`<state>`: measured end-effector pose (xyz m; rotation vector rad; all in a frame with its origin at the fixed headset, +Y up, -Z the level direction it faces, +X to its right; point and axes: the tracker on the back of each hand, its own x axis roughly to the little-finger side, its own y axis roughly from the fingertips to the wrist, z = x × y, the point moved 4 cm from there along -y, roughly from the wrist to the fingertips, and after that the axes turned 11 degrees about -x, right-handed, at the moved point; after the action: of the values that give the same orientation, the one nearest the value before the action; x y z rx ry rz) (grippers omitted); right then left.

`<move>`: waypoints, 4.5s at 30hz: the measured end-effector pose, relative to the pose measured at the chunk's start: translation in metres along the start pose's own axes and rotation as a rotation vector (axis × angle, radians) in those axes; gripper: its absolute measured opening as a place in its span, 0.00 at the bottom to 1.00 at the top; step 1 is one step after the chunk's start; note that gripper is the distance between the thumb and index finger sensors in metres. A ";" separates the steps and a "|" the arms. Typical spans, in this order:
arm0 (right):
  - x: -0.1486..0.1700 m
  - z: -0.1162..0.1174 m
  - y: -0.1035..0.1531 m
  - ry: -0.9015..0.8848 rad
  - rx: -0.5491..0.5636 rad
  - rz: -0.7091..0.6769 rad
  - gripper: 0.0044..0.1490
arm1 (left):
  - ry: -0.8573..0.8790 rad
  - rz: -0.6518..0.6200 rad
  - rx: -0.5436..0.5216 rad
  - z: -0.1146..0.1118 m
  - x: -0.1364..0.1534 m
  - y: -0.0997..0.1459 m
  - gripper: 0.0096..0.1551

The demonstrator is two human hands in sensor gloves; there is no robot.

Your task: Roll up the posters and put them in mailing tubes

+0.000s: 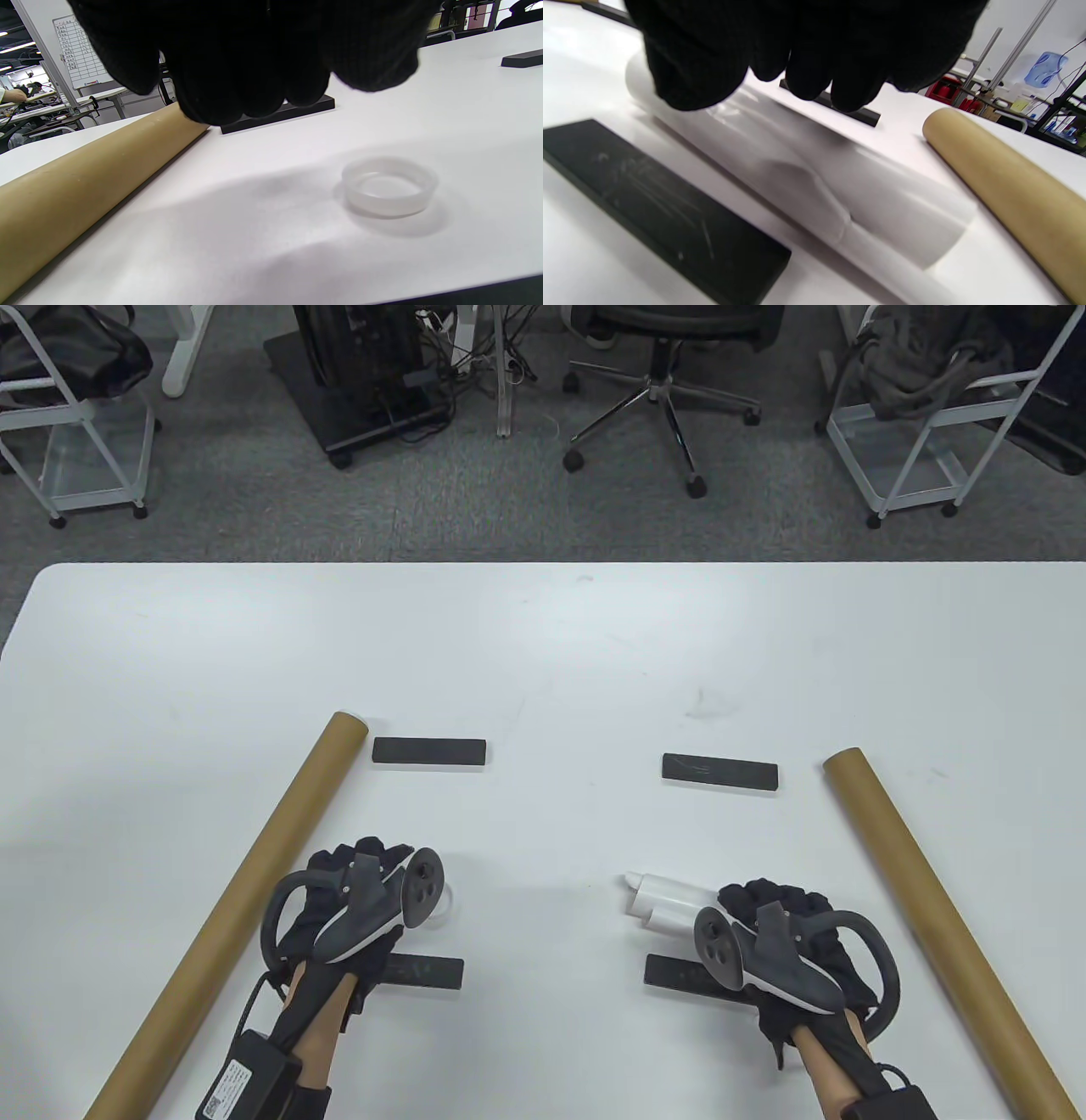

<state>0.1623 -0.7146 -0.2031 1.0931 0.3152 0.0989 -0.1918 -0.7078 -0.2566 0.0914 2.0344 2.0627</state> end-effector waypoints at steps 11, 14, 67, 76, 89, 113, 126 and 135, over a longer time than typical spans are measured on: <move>-0.002 0.023 -0.020 -0.026 -0.026 -0.006 0.38 | -0.002 -0.010 0.008 -0.001 -0.004 0.000 0.32; -0.002 0.020 -0.022 -0.022 -0.006 -0.008 0.26 | 0.002 -0.022 0.017 -0.003 -0.007 0.001 0.32; -0.044 -0.055 0.010 -0.259 0.422 -0.246 0.29 | 0.074 -0.314 -0.426 0.069 -0.116 0.028 0.40; -0.044 -0.050 0.009 -0.258 0.423 -0.243 0.29 | -0.003 -0.363 -0.472 0.070 -0.134 0.028 0.26; -0.051 -0.047 0.008 -0.296 0.403 -0.288 0.32 | -0.014 -0.413 -0.483 0.071 -0.145 0.035 0.30; -0.048 -0.048 0.015 -0.263 0.458 -0.274 0.33 | 0.007 -0.380 -0.479 0.072 -0.137 0.037 0.32; -0.047 -0.047 0.014 -0.227 0.447 -0.227 0.27 | -0.003 -0.371 -0.481 0.074 -0.137 0.038 0.24; -0.050 -0.043 0.011 -0.288 0.342 -0.308 0.27 | -0.068 -0.413 -0.407 0.070 -0.139 0.036 0.29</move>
<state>0.1031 -0.6845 -0.2012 1.3639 0.2416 -0.3968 -0.0464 -0.6696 -0.2020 -0.2997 1.4088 2.1097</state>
